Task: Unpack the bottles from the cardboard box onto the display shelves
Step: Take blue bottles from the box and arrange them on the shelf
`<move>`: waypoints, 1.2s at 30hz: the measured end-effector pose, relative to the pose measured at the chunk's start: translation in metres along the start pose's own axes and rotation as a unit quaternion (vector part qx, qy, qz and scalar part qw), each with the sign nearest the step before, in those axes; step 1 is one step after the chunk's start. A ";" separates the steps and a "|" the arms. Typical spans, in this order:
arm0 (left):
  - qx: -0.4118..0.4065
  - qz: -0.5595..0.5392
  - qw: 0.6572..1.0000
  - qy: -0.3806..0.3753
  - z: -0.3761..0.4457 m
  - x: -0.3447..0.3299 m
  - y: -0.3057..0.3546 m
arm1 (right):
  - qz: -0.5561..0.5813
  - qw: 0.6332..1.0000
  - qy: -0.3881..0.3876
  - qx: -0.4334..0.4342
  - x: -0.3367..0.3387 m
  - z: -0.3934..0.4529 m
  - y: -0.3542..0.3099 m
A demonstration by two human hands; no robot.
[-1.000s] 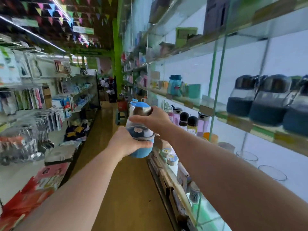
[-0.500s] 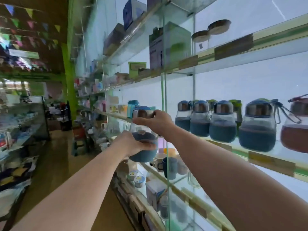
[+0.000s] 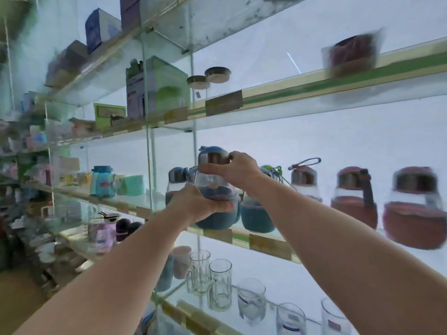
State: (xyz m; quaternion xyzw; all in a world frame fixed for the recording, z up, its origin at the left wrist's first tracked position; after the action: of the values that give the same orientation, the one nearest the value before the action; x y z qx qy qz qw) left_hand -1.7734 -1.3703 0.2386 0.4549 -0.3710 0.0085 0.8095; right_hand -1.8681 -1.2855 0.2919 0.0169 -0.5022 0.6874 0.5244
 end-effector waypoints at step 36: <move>-0.103 0.075 0.987 -0.099 0.007 -0.156 0.080 | -0.042 0.987 0.095 -0.121 0.093 -0.026 0.132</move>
State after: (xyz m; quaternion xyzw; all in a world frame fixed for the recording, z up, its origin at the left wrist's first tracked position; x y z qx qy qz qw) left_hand -1.9188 -1.2782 0.2037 0.3385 -0.4817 -0.0140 0.8082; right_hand -1.9943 -1.1943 0.2409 -0.0911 -0.5281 0.5974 0.5966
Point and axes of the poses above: each hand's wrist, its own z-axis towards the middle knuckle, its own x-axis out of the back of the hand, y = z × x, the point moved 2 cm from there along z, towards the middle knuckle, and after that the axes turned 1 degree about -z, right-handed, at the moved point
